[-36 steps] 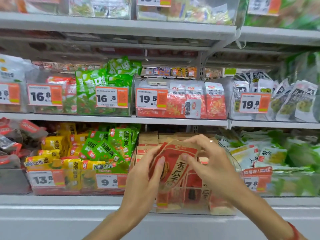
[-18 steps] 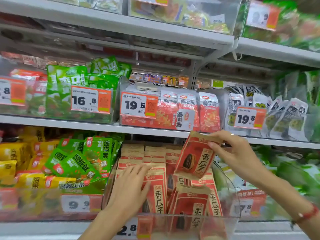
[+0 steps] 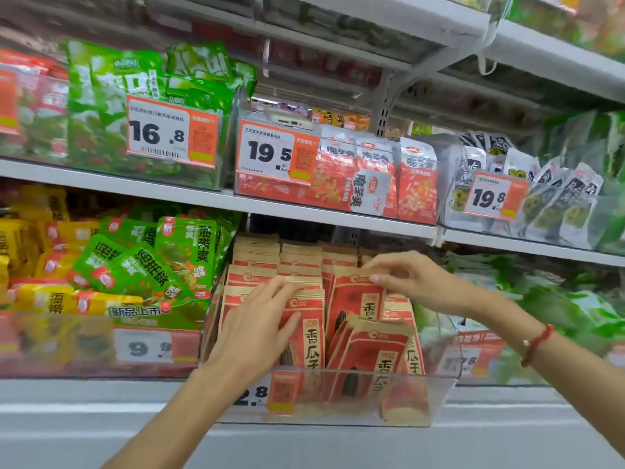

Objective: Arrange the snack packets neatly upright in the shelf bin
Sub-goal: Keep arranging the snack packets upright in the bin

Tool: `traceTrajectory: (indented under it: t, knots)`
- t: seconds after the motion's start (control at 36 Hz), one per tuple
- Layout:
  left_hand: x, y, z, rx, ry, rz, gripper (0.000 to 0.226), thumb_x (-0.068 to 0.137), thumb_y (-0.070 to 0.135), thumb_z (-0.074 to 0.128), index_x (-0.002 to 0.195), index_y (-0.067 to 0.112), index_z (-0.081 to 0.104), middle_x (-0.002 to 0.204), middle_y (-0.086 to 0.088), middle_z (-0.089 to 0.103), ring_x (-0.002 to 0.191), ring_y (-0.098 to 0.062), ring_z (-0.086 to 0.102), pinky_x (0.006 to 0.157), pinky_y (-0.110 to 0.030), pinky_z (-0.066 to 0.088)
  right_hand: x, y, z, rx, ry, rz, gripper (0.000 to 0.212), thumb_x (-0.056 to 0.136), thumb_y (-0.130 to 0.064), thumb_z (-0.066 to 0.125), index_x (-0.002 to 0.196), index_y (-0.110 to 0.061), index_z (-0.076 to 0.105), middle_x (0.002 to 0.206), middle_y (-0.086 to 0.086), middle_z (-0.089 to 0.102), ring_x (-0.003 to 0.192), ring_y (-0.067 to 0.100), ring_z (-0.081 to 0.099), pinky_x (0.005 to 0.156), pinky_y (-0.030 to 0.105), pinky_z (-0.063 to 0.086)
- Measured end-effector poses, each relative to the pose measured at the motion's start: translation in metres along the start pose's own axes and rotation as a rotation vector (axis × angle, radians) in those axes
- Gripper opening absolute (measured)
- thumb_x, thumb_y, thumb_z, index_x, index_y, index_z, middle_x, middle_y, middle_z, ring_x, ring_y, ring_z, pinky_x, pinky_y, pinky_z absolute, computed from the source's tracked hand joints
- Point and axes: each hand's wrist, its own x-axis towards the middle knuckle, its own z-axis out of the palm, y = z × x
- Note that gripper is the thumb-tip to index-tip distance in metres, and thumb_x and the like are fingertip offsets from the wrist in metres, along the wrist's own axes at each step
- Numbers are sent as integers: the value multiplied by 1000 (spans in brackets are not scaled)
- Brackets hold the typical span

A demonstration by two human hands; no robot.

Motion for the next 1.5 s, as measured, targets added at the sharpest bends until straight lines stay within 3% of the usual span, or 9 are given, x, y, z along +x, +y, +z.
traceTrajectory:
  t: [0.17,0.42,0.64,0.78,0.89,0.97,1.06,1.33,1.5]
  knots:
    - [-2,-1,1,29,35,32,48,96,35,52,143,30,39,134,16,45,123,-1,39,83,-11,31,6,6,-6,4,-172,159,14,91,-25,64,97,-20,76,95,-7,74,90,11,68,90,39,54]
    - [-1,-5,5,-9,22,19,48,93,35,58,139,32,45,130,18,48,122,-1,40,79,-12,38,-3,-12,-1,-470,253,-189,13,83,-31,74,95,-32,77,91,-13,75,78,3,69,72,33,57]
    - [-2,-4,4,6,8,11,51,93,39,56,141,35,40,128,20,46,121,0,37,76,-10,37,8,-8,0,-173,-169,80,17,81,-26,75,95,-19,77,78,-12,74,75,-3,68,81,25,56]
    - [-2,0,3,26,11,-2,50,94,39,55,142,34,40,129,19,47,122,0,38,76,-9,35,21,-17,-11,46,-434,292,46,83,-55,57,102,-18,75,104,4,74,96,13,69,84,21,54]
    - [-3,1,3,28,30,-2,49,93,38,57,140,34,44,127,19,49,120,-2,41,74,-13,41,48,-4,7,-70,-168,244,30,93,-35,59,114,-17,70,108,3,72,101,16,67,93,28,53]
    - [-4,-1,5,62,42,13,49,87,33,67,134,27,53,131,10,54,127,-10,45,96,-23,42,72,1,29,-316,-154,221,46,93,-27,61,136,-15,51,136,6,57,122,21,55,104,30,42]
    - [-3,0,5,114,14,35,56,87,35,67,139,24,49,149,3,42,143,-15,30,118,-34,12,89,2,47,-484,-301,314,58,94,-31,57,144,-9,36,145,10,46,130,27,46,107,34,39]
    - [0,-5,11,91,-17,-14,64,98,48,40,153,30,12,161,14,1,147,-5,-3,115,-23,-8,85,9,47,-690,-274,206,55,90,-34,60,136,-10,43,136,9,52,120,28,52,97,40,46]
    - [0,-4,9,61,-27,-29,64,98,46,43,153,29,16,161,13,3,148,-6,-1,115,-23,-3,43,-17,12,-475,-147,67,15,83,-25,71,98,-24,71,85,-7,73,76,3,65,74,26,53]
